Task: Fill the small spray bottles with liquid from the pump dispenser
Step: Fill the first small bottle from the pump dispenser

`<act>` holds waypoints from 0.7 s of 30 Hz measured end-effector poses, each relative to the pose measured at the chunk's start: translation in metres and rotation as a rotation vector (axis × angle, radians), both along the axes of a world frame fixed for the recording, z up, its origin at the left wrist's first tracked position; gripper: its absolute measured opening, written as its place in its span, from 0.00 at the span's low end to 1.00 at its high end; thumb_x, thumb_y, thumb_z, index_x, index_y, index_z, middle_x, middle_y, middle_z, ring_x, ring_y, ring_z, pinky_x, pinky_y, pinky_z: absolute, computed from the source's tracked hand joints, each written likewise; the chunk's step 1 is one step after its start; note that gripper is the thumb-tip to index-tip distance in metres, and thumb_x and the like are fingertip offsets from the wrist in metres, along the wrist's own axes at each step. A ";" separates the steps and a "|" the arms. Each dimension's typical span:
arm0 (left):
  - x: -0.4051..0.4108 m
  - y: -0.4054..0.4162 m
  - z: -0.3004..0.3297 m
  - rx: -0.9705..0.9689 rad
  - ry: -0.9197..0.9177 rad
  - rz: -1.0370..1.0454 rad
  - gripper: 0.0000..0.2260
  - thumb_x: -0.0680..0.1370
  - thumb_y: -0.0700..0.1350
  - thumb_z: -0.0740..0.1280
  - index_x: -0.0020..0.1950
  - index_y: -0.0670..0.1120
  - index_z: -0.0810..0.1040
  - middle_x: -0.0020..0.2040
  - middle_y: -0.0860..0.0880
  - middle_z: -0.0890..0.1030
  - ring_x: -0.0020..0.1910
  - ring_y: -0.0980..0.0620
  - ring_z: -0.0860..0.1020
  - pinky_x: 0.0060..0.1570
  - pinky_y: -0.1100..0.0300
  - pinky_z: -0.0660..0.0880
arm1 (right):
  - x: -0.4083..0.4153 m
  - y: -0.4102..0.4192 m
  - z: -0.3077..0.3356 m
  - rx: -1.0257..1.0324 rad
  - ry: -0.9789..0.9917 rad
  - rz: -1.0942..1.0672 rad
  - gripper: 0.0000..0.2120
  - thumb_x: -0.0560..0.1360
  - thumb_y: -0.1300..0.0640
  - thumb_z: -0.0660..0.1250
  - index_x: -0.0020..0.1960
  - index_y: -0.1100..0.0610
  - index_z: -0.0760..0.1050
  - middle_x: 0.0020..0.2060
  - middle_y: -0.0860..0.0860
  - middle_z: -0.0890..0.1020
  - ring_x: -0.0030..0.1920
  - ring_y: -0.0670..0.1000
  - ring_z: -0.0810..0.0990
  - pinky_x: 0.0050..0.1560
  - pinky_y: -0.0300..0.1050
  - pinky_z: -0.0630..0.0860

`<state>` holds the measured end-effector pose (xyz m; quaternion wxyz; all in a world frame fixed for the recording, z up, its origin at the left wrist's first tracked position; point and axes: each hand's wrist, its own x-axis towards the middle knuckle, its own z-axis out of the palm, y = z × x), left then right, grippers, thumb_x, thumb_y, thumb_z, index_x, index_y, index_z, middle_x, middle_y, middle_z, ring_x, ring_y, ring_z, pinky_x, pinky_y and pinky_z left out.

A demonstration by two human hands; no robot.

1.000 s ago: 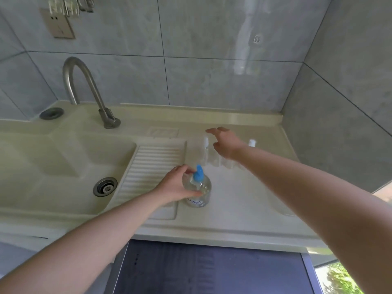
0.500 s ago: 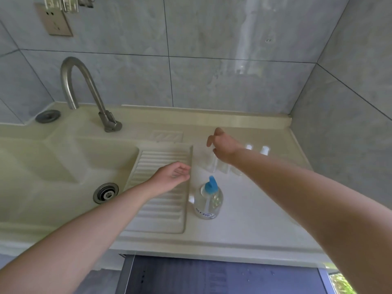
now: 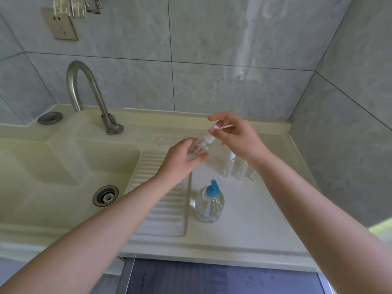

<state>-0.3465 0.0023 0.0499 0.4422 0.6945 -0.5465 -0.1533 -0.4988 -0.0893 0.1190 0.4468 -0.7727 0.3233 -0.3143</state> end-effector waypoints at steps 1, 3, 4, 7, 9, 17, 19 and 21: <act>-0.007 0.006 0.007 -0.022 0.018 -0.011 0.10 0.74 0.51 0.74 0.53 0.51 0.78 0.46 0.55 0.81 0.41 0.67 0.76 0.42 0.74 0.67 | -0.004 0.008 0.004 0.036 -0.053 -0.043 0.12 0.75 0.51 0.75 0.58 0.48 0.80 0.46 0.44 0.80 0.40 0.44 0.80 0.46 0.44 0.78; -0.023 0.021 0.016 -0.060 0.076 -0.017 0.10 0.74 0.51 0.74 0.51 0.51 0.78 0.44 0.55 0.82 0.40 0.65 0.77 0.42 0.74 0.69 | -0.012 0.026 0.009 0.126 -0.136 -0.122 0.17 0.70 0.46 0.78 0.56 0.48 0.80 0.46 0.45 0.81 0.39 0.44 0.81 0.45 0.44 0.79; -0.032 0.028 0.020 -0.068 0.108 -0.012 0.09 0.74 0.51 0.74 0.51 0.51 0.78 0.44 0.55 0.82 0.40 0.64 0.78 0.42 0.72 0.70 | -0.015 0.033 0.009 0.164 -0.170 -0.151 0.18 0.68 0.46 0.80 0.54 0.50 0.80 0.45 0.46 0.82 0.38 0.45 0.81 0.44 0.44 0.79; -0.053 0.048 0.025 -0.045 0.251 -0.005 0.10 0.73 0.51 0.75 0.52 0.51 0.80 0.42 0.56 0.83 0.41 0.62 0.80 0.44 0.70 0.73 | -0.026 0.051 0.007 0.234 -0.256 -0.199 0.17 0.65 0.50 0.82 0.49 0.54 0.81 0.38 0.48 0.81 0.38 0.46 0.79 0.44 0.45 0.78; -0.060 0.058 0.024 -0.035 0.366 -0.024 0.11 0.73 0.50 0.75 0.53 0.51 0.80 0.43 0.56 0.84 0.44 0.58 0.83 0.49 0.64 0.77 | -0.032 0.059 0.004 0.261 -0.283 -0.207 0.15 0.66 0.52 0.82 0.49 0.54 0.82 0.37 0.47 0.80 0.39 0.46 0.79 0.47 0.46 0.78; -0.080 0.088 0.030 0.021 0.526 -0.091 0.11 0.76 0.50 0.72 0.57 0.49 0.77 0.50 0.50 0.85 0.44 0.52 0.85 0.58 0.46 0.78 | -0.050 0.082 0.010 0.342 -0.264 -0.018 0.22 0.78 0.60 0.69 0.70 0.48 0.72 0.52 0.53 0.86 0.53 0.52 0.85 0.63 0.51 0.78; -0.085 0.092 0.031 0.016 0.523 -0.096 0.12 0.76 0.51 0.72 0.57 0.50 0.76 0.51 0.52 0.85 0.45 0.52 0.85 0.59 0.45 0.77 | -0.051 0.089 0.012 0.391 -0.236 -0.029 0.30 0.77 0.53 0.71 0.76 0.46 0.65 0.58 0.53 0.83 0.57 0.52 0.83 0.63 0.51 0.78; -0.091 0.096 0.031 0.004 0.517 -0.096 0.13 0.76 0.51 0.72 0.56 0.50 0.74 0.49 0.54 0.85 0.45 0.52 0.85 0.59 0.45 0.76 | -0.050 0.099 0.011 0.301 -0.141 -0.093 0.39 0.72 0.45 0.76 0.77 0.43 0.61 0.59 0.48 0.79 0.56 0.48 0.82 0.60 0.47 0.79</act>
